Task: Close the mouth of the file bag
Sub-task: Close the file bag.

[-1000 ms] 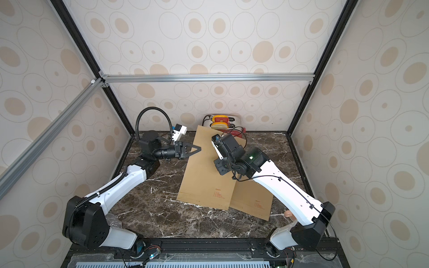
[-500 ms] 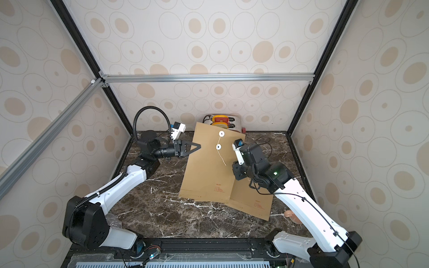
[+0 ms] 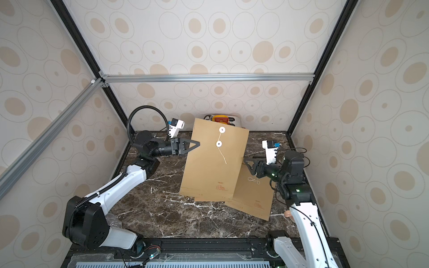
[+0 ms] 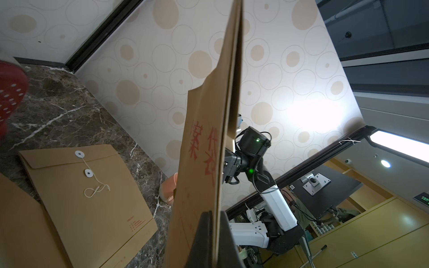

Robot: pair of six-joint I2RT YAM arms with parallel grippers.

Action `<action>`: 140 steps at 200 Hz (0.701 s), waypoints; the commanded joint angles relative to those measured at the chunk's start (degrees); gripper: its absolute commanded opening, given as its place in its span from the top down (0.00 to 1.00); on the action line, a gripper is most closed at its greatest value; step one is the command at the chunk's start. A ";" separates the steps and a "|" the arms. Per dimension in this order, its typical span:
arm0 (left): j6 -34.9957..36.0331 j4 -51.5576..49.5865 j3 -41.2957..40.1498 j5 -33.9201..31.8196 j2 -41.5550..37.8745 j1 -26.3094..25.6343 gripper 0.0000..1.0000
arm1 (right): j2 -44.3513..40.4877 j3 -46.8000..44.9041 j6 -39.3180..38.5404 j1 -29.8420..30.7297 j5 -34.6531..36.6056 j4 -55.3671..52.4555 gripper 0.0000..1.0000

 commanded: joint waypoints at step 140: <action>3.46 -1.55 0.91 1.39 -2.08 -0.04 1.00 | 5.64 -6.68 18.86 -1.58 -21.03 31.46 0.85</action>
